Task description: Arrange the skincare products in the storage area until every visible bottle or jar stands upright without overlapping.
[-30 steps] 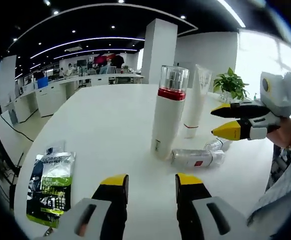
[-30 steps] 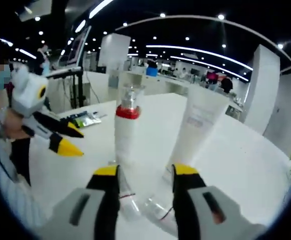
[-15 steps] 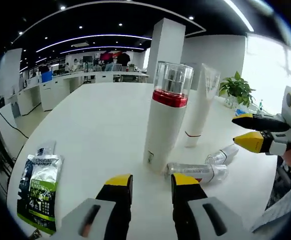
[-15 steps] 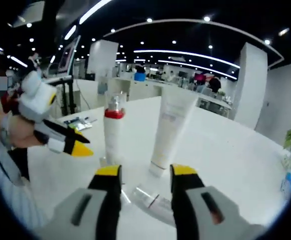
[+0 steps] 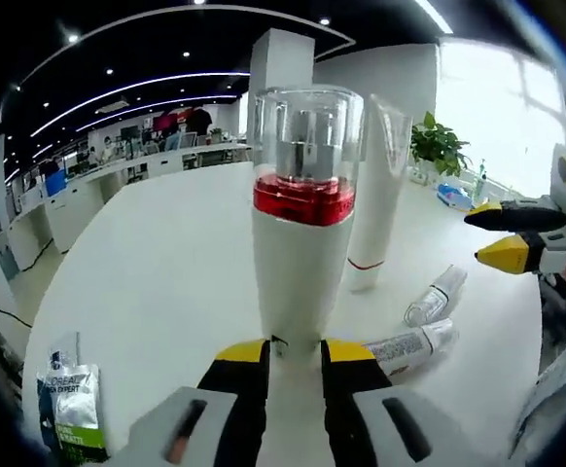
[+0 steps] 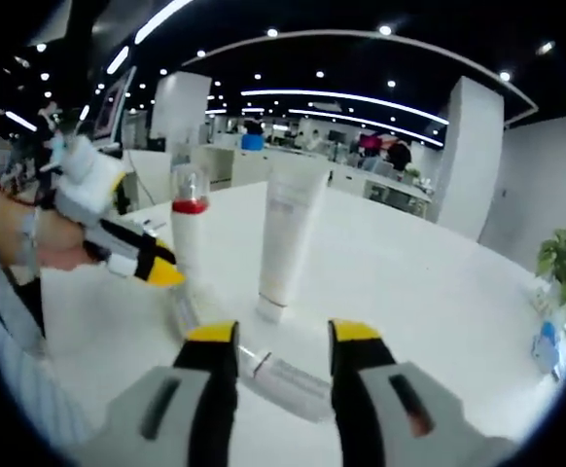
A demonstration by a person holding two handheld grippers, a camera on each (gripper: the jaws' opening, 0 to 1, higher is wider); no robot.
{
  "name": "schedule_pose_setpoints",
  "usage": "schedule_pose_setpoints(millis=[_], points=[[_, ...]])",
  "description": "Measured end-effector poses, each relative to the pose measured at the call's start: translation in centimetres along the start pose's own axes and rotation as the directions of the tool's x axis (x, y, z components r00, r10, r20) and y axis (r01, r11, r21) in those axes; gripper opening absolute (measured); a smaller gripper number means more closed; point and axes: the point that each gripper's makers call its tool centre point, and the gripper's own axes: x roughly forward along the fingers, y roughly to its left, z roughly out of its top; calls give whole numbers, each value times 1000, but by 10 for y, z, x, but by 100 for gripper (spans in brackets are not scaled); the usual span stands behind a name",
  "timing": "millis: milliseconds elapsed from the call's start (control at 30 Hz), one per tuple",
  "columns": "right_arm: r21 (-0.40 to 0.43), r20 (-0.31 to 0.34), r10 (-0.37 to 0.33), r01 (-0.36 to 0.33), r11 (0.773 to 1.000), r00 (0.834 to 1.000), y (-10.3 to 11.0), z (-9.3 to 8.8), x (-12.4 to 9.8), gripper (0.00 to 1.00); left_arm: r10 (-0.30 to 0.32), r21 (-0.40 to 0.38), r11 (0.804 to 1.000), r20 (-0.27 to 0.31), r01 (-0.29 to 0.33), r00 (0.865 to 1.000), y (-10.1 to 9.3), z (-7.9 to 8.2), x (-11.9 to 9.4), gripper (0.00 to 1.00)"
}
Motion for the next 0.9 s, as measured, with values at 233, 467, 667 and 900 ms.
schedule_pose_setpoints(millis=[233,467,667,900], points=[[20,-11,-39,40,999,999,-11,-7,-1,34,-70,101,992,-10,71,997,2,2,8,22],[17,-35,-68,69,997,997,-20,-17,-5,34,-183,126,975,-20,184,983,-3,13,25,22],[20,-57,-85,86,996,995,-26,-23,-6,33,-218,135,967,-15,218,976,-10,19,33,22],[11,-61,-80,81,997,995,-24,-24,-4,33,-232,151,961,-23,233,972,-16,24,41,22]])
